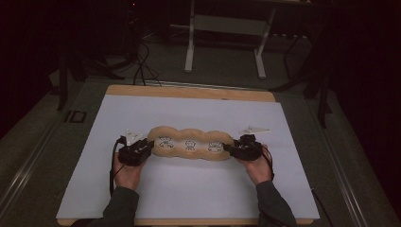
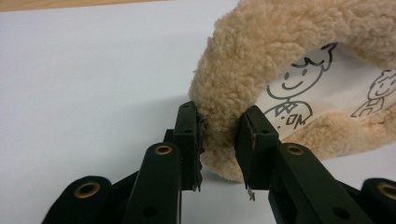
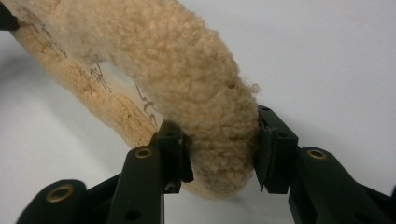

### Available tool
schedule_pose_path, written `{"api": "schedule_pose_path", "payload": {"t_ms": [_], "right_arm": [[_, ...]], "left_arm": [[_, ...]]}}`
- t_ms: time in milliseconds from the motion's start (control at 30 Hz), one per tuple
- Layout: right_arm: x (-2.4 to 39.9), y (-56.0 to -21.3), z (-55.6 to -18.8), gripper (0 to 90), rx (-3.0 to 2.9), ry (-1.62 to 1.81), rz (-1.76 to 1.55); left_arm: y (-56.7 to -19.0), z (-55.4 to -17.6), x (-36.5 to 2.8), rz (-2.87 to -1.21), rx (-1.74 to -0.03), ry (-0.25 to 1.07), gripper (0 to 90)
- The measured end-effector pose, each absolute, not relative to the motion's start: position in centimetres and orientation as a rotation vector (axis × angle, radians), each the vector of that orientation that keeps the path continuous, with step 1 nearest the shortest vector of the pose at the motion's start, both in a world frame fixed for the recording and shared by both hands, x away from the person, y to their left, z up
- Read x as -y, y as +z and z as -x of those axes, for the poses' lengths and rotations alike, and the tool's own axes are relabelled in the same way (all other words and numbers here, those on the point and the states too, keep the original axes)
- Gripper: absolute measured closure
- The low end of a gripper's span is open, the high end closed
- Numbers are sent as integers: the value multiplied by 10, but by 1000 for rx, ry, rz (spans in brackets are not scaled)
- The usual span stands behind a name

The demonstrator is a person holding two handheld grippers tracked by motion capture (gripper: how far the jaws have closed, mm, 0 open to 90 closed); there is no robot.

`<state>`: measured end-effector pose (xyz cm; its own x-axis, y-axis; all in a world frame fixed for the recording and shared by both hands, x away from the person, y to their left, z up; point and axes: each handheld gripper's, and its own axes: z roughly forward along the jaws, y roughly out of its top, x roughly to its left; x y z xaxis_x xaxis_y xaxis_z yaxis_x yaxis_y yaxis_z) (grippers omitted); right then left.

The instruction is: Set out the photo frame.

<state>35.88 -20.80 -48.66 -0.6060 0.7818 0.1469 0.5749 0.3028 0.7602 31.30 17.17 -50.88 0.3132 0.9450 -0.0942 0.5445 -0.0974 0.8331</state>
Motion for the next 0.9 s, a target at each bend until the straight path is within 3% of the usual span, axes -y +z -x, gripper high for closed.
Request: {"api": "schedule_pose_path", "payload": {"t_ms": [900], "right_arm": [[215,-484,-363,598,-2352,1200,-1312]], "left_arm": [[-506,-309,-175,-1772,-1339,508,718]]}}
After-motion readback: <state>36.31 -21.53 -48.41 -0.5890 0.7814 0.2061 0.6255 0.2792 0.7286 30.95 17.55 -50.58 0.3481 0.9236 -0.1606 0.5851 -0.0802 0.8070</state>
